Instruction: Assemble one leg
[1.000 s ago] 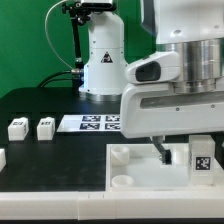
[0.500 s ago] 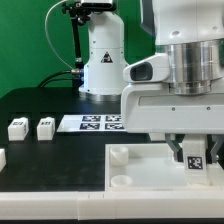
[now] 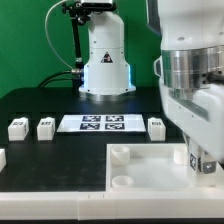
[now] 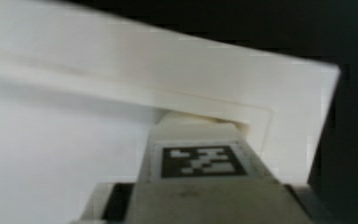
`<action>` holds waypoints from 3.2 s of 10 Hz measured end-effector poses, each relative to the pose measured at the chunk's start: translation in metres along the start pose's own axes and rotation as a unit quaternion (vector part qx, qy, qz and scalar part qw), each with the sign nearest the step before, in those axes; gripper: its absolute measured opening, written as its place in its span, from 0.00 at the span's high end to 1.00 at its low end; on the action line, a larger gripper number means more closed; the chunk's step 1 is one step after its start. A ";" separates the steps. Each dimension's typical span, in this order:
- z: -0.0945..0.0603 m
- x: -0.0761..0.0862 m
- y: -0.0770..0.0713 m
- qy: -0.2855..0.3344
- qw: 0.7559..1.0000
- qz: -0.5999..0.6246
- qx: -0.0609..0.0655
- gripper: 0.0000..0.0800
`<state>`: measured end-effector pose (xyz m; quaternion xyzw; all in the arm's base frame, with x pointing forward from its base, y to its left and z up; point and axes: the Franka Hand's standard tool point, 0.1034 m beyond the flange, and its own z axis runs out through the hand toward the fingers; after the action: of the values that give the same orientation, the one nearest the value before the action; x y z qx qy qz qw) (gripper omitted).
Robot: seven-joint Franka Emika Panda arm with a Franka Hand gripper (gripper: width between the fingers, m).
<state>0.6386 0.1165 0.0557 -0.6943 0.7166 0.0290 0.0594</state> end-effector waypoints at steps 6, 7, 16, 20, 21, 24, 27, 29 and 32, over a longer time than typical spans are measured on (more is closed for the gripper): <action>0.000 -0.002 0.000 -0.009 0.995 0.103 0.003 0.58; -0.005 -0.006 -0.005 -0.006 1.000 -0.001 0.012 0.37; -0.007 0.002 -0.008 0.050 0.759 -0.649 -0.010 0.19; -0.006 0.002 -0.007 0.049 0.838 -0.543 -0.003 0.57; -0.006 0.003 -0.007 0.049 0.863 -0.503 -0.002 0.64; -0.006 0.007 -0.006 0.044 0.958 -0.284 -0.006 0.64; -0.006 0.008 -0.001 0.011 0.999 0.044 -0.002 0.64; -0.007 0.007 -0.001 0.008 0.985 0.174 0.000 0.63; -0.009 0.008 0.000 0.018 0.980 0.199 0.002 0.63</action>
Offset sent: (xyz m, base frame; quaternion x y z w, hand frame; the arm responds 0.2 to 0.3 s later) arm 0.0000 0.0000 0.0000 0.0000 0.0000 0.0000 1.0000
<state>0.6384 0.1070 0.0631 -0.5384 0.8413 0.0265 0.0405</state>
